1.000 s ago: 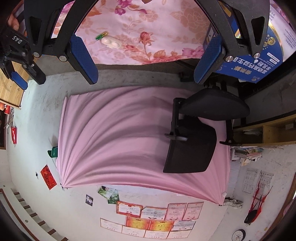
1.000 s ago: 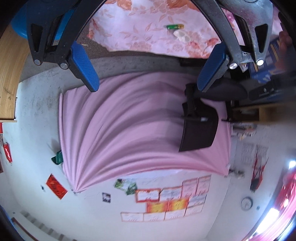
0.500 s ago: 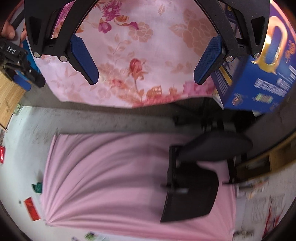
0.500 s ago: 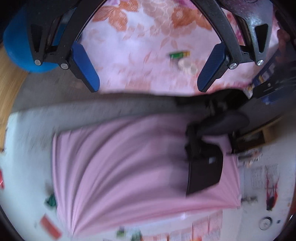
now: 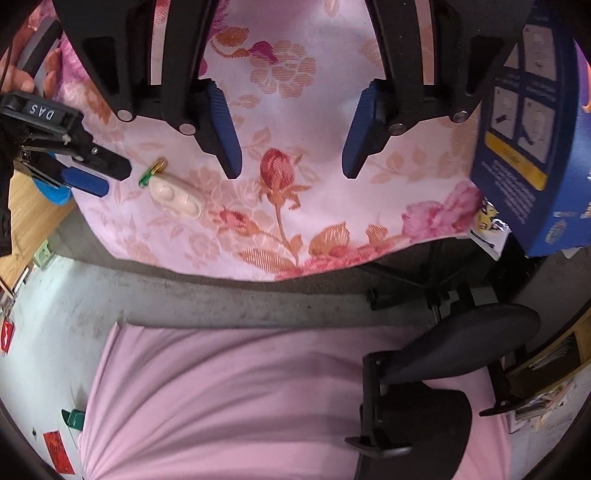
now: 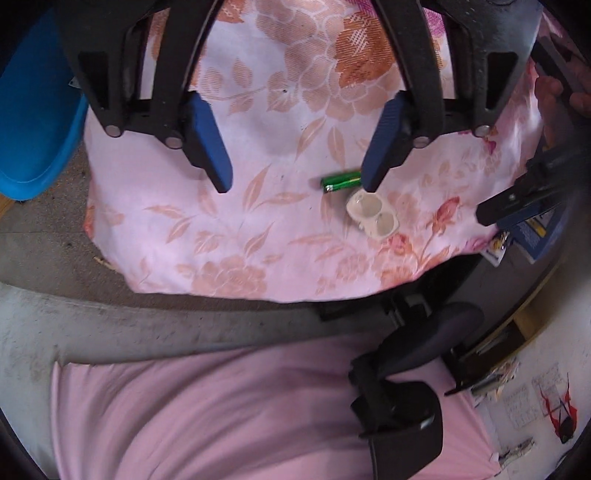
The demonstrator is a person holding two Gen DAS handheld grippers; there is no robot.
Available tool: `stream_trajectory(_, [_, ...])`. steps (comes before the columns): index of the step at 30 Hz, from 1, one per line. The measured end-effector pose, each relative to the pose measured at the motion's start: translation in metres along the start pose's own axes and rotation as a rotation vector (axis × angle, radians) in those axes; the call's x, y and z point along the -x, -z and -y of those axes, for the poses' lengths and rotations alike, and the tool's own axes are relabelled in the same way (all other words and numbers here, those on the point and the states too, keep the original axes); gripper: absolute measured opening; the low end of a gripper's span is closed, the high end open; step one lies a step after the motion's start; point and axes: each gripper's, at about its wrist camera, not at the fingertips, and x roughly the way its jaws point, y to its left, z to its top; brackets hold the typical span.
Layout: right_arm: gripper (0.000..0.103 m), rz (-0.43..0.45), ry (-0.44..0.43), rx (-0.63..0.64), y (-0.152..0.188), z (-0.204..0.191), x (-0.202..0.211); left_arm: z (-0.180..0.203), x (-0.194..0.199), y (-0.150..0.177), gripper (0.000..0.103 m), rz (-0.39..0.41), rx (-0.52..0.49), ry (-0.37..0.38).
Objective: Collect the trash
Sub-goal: 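Move both open tools back over the earbud case and battery on the bed, then grasp the green battery with the right tool while the left tool grasps the white earbud case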
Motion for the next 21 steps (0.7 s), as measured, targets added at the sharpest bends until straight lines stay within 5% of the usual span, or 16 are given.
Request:
stream_trajectory(12, [0.091, -0.122, 0.011, 0.254, -0.001, -0.046, -0.027, -0.004, -0.008, -0.003, 0.048, -0.029, 0.031, 0.046])
stream_trajectory(15, [0.071, -0.131, -0.008, 0.255, -0.001, -0.046, -0.028, 0.0, -0.009, -0.004, 0.048, -0.033, 0.018, 0.036])
stream_trajectory(21, [0.071, -0.119, -0.03, 0.203, 0.0, -0.031, -0.021, 0.014, -0.013, -0.006, 0.048, -0.051, -0.013, 0.032])
